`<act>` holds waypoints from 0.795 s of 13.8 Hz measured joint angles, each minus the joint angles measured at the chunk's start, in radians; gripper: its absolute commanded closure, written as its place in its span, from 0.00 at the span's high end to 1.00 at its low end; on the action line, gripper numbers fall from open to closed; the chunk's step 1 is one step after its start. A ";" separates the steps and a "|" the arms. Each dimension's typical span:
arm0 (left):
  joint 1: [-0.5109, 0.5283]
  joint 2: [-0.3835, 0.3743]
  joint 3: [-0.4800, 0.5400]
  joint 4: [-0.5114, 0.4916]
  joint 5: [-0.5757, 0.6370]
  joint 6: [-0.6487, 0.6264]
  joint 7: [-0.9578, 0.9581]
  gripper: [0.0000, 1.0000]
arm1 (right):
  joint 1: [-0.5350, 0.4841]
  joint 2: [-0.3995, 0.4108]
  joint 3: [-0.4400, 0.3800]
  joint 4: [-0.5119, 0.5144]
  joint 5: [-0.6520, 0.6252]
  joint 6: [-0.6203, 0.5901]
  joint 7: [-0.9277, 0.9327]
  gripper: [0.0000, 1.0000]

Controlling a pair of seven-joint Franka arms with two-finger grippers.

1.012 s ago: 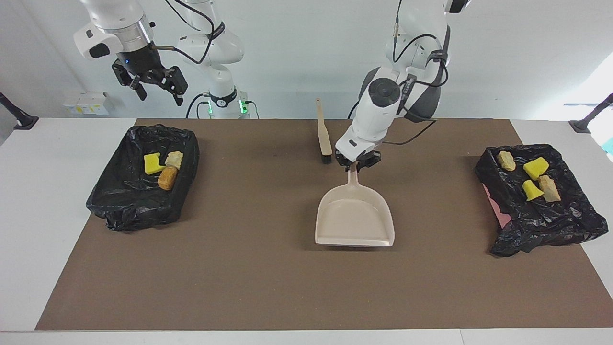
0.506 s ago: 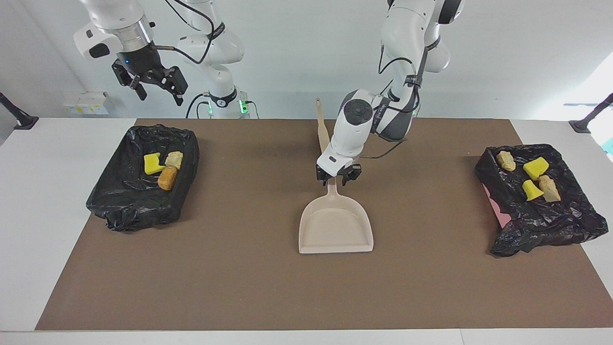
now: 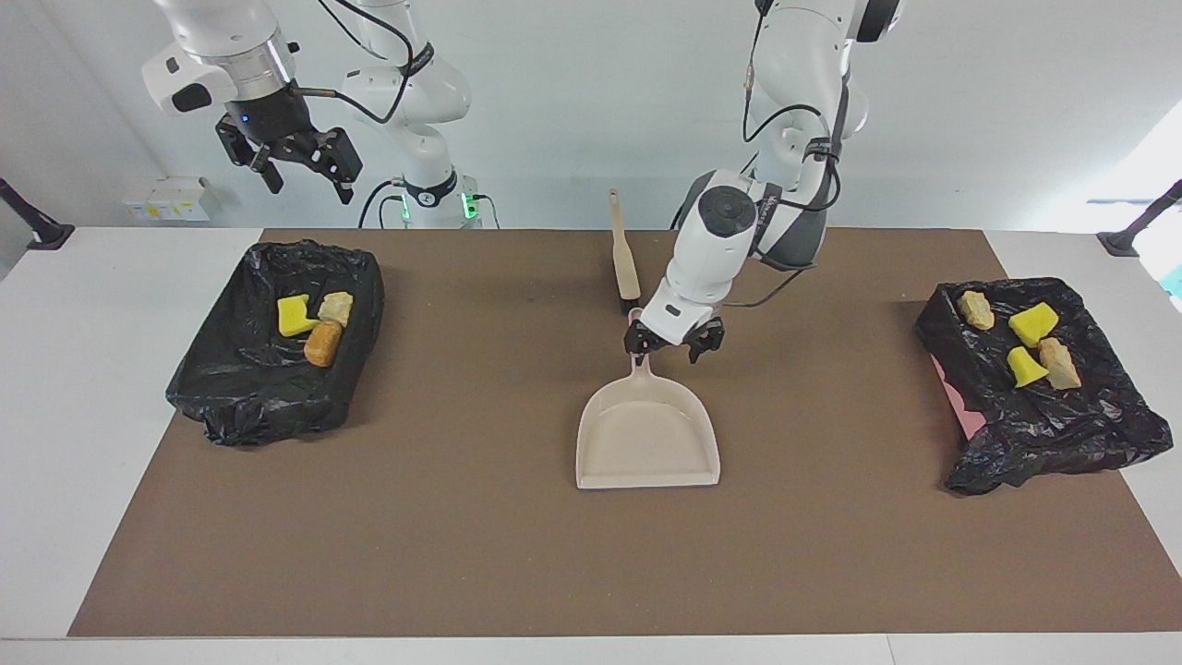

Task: Sweep and dump trash in bin
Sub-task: 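Release the dustpan and withdraw the left gripper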

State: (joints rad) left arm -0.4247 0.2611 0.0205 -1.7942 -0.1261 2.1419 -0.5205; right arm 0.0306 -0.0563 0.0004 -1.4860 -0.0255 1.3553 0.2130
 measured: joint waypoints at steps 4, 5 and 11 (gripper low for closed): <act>0.095 -0.003 0.002 0.099 0.000 -0.164 0.158 1.00 | 0.000 0.000 0.000 0.000 0.000 0.000 0.000 1.00; 0.120 -0.004 0.002 0.122 0.000 -0.197 0.196 1.00 | 0.000 0.000 0.000 0.000 0.000 0.000 0.000 1.00; 0.254 -0.038 0.006 0.211 0.010 -0.338 0.393 1.00 | 0.000 0.000 0.000 0.000 0.000 0.000 0.000 1.00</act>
State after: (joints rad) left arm -0.1712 0.2229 0.0263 -1.5829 -0.1165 1.8040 -0.1271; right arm 0.0306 -0.0563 0.0004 -1.4860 -0.0255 1.3553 0.2130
